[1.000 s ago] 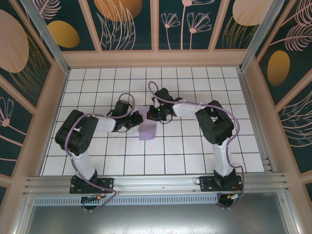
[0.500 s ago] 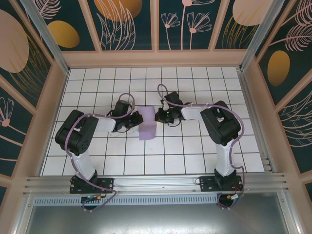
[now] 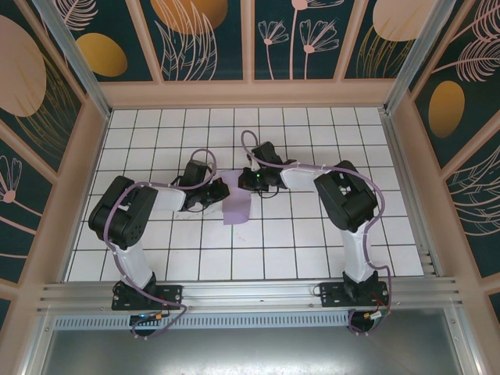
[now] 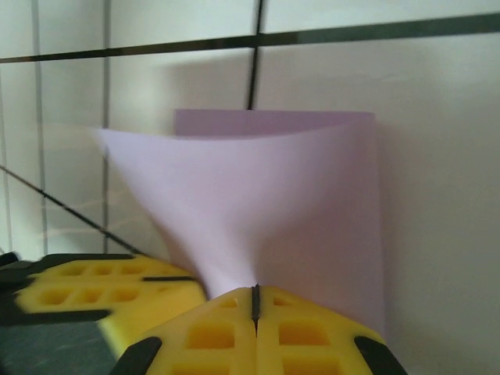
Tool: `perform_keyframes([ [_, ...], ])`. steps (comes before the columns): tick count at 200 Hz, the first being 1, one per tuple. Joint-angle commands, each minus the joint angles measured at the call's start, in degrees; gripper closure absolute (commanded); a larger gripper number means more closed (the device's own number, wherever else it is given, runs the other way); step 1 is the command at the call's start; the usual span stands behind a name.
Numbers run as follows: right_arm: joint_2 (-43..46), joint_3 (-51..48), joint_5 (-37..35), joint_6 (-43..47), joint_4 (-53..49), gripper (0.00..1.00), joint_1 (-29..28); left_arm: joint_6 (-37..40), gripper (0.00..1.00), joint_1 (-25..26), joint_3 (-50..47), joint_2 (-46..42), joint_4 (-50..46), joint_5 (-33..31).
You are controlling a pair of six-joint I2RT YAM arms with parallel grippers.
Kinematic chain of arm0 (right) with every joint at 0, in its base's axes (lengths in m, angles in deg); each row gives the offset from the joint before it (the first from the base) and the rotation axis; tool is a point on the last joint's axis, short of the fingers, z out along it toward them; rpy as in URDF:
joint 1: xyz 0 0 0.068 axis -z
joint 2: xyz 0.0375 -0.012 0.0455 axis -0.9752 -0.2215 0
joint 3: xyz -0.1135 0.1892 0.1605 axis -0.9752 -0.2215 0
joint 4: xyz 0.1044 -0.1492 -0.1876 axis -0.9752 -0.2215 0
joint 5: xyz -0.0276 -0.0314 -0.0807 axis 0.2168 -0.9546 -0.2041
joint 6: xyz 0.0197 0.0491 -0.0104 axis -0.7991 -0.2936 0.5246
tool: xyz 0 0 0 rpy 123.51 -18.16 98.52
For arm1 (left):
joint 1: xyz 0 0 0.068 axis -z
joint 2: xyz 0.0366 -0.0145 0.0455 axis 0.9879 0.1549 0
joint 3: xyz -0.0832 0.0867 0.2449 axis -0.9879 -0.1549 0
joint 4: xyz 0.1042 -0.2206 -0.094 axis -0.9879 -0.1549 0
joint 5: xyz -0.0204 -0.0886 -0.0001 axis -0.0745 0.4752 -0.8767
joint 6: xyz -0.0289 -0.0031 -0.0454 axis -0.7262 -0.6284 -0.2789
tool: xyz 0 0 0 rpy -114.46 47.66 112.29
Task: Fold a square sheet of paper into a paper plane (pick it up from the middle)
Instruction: Fold the square sheet of paper in half at the center of the table.
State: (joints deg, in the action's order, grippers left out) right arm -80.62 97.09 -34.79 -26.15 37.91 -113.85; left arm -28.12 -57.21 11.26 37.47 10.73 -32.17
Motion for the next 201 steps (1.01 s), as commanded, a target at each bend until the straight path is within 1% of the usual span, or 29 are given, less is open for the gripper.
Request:
perform_keyframes([
  [1,-2.05,0.19,0.49,-1.30,0.76,1.00,2.25,2.27,1.00,-0.32,-4.56,8.24,-17.52,-11.73],
  [24,-1.86,-1.71,-1.48,-0.93,-0.59,1.00,4.78,2.39,1.00,-0.32,-4.90,8.26,-17.45,-11.85],
  [38,-0.55,-3.13,-3.53,-0.34,-1.43,1.00,4.94,2.38,1.00,-0.32,-5.20,8.19,-17.29,-11.85],
  [43,0.17,-3.46,-4.30,-0.14,-1.72,1.00,6.99,2.39,1.00,-0.32,-5.27,8.18,-17.23,-11.82],
  [56,1.86,-3.36,-5.62,0.51,-2.48,1.00,7.84,2.29,1.00,-0.32,-5.45,8.11,-17.11,-11.85],
  [69,3.96,-2.78,-6.30,1.04,-2.85,1.00,7.90,2.24,1.00,-0.32,-5.54,7.92,-17.10,-11.78],
  [94,6.07,-1.54,-4.19,1.15,-1.65,1.00,5.84,2.28,1.00,-0.37,-5.47,7.76,-17.10,-11.70],
  [99,5.85,-1.10,-3.53,1.15,-1.43,1.00,5.62,2.30,1.00,-0.33,-5.45,7.70,-17.05,-11.76],
  [101,5.65,-0.88,-3.22,1.15,-1.33,1.00,4.63,2.30,1.00,-0.32,-5.45,7.74,-17.02,-11.76],
  [120,2.87,1.50,-1.44,0.91,-1.36,1.00,1.46,2.28,1.00,-0.32,-5.47,7.73,-17.03,-11.76],
  [144,-1.22,3.70,1.09,-0.36,-0.30,1.00,0.17,2.30,1.00,-0.32,-5.50,7.75,-17.01,-11.67],
  [178,-4.47,4.60,0.92,-1.07,0.70,1.00,1.54,2.30,1.00,-0.32,-5.80,7.50,-16.95,-11.67],
  [201,-5.43,2.94,-2.34,-1.40,3.23,1.00,4.80,2.52,1.00,-0.32,-6.05,7.80,-16.97,-11.62],
])
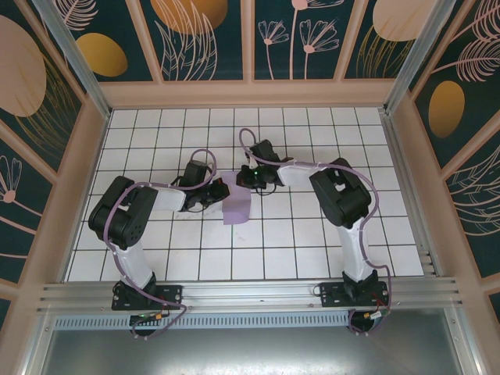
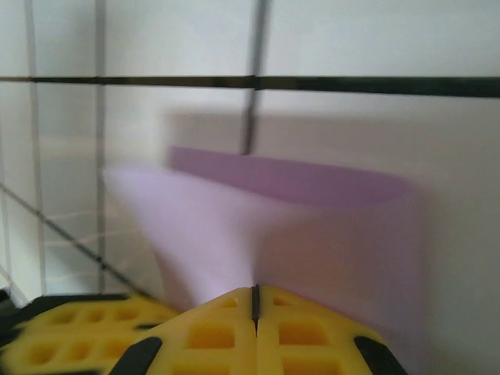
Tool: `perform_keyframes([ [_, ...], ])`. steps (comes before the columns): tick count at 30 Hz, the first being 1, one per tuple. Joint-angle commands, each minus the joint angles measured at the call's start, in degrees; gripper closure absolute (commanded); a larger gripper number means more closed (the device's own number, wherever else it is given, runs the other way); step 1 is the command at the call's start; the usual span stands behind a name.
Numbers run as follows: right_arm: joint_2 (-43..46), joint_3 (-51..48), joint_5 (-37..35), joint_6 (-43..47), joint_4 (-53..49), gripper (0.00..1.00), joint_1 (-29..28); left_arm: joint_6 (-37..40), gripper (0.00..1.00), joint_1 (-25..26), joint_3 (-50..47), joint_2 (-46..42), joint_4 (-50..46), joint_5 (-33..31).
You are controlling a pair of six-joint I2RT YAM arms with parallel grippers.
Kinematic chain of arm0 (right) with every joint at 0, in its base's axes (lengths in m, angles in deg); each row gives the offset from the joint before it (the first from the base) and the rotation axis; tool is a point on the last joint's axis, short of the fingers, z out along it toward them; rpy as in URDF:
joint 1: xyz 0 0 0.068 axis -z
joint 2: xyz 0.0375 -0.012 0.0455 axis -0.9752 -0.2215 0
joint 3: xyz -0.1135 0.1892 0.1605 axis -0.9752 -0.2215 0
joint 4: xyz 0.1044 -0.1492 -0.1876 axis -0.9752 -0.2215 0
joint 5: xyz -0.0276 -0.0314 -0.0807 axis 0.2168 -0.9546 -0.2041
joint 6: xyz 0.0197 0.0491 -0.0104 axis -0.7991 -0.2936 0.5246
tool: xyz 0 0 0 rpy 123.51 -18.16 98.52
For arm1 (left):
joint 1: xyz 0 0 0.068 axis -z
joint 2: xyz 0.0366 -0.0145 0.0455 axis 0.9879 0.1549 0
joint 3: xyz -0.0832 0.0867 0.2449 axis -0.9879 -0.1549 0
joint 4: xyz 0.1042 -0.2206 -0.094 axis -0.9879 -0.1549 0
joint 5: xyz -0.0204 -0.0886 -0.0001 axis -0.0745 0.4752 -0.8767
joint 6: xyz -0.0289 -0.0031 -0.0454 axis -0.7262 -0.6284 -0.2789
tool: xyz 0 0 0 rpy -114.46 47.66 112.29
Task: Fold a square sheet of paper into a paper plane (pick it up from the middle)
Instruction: Fold the square sheet of paper in half at the center of the table.
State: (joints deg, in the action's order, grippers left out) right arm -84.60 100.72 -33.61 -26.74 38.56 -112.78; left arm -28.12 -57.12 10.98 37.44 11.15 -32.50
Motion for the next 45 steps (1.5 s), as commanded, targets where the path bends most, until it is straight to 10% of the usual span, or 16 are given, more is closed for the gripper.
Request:
perform_keyframes([
  [1,-1.50,-0.73,-3.65,-0.81,2.61,1.00,3.79,2.59,1.00,-0.41,-5.77,7.84,-17.45,-11.32],
  [16,7.31,-2.15,-5.55,1.63,0.86,1.00,5.32,2.83,1.00,-0.41,-5.83,8.08,-17.43,-11.34],
  [33,-4.03,5.17,-6.96,-1.04,-4.16,1.00,3.93,2.92,1.00,-0.41,-5.69,8.32,-17.60,-11.34],
  [45,8.35,-2.44,-1.77,0.39,-3.11,1.00,1.77,2.82,1.00,-0.41,-5.35,7.94,-17.49,-11.56],
])
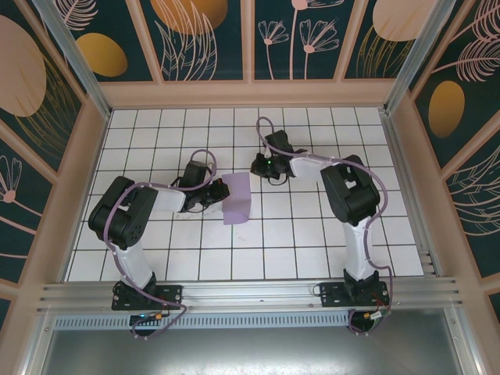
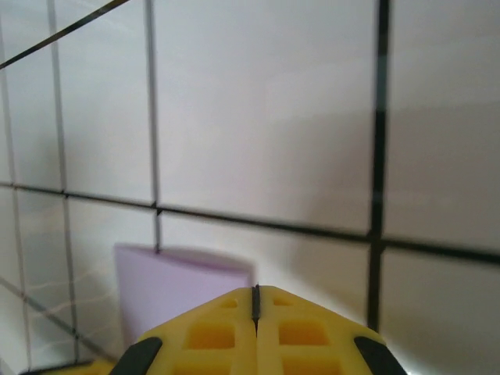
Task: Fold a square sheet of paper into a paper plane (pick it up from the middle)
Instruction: Fold the square sheet of paper in half at the center of the table.
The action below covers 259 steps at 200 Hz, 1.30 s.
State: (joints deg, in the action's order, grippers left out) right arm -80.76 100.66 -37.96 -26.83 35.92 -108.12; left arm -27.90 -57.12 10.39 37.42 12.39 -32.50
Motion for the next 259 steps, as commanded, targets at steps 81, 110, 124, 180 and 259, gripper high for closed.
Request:
perform_keyframes([
  [81,3.59,-8.88,9.79,-0.90,-0.61,1.00,-7.84,2.37,1.00,-0.41,-4.58,7.97,-18.49,-11.78],
  [110,2.18,-9.42,9.29,0.92,-3.48,1.00,-7.68,2.26,1.00,-0.41,-4.60,7.89,-18.58,-12.11],
  [124,2.25,-10.46,8.98,1.46,-4.02,1.00,-7.43,2.13,1.00,-0.46,-4.68,7.88,-18.60,-12.26],
  [180,6.40,-18.72,9.93,4.81,-4.75,1.00,-5.23,1.73,1.00,-0.41,-5.10,7.87,-18.33,-12.84],
  [259,15.96,-20.47,12.79,2.32,5.28,1.00,-3.26,1.65,1.00,-0.41,-5.11,7.00,-17.84,-12.40],
])
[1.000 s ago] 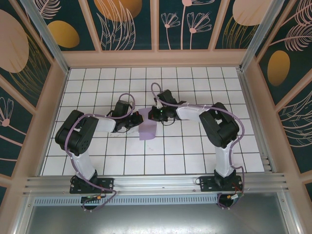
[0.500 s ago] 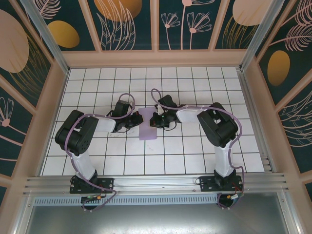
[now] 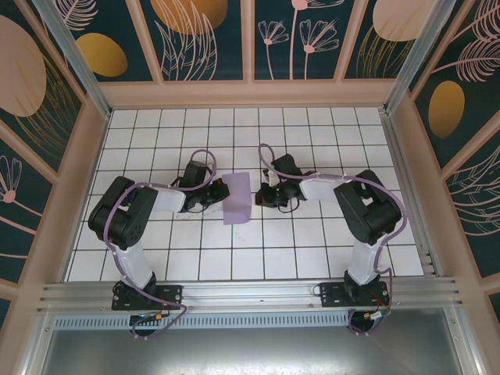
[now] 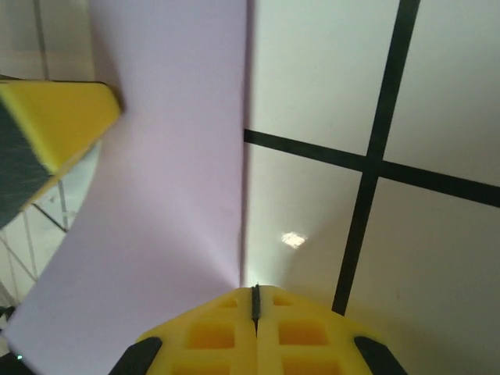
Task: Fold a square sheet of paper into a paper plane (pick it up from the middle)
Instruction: Fold the square sheet of paper in half at the center of the table.
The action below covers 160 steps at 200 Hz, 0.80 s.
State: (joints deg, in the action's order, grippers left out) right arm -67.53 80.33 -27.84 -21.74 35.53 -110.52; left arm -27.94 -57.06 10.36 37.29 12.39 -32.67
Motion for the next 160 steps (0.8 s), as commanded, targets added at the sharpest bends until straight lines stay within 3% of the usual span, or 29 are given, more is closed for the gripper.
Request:
perform_keyframes([
  [1,2.57,-0.02,2.67,-2.84,5.67,1.00,-0.95,1.69,1.00,-0.48,-5.13,7.13,-17.86,-12.22],
  [69,-9.68,11.71,0.40,-3.88,2.12,1.00,-6.40,1.40,1.00,-0.48,-5.78,6.61,-17.88,-12.66],
  [160,-7.43,0.73,1.61,0.59,0.44,1.00,-6.34,1.26,1.00,-0.48,-5.65,7.63,-18.41,-14.30],
])
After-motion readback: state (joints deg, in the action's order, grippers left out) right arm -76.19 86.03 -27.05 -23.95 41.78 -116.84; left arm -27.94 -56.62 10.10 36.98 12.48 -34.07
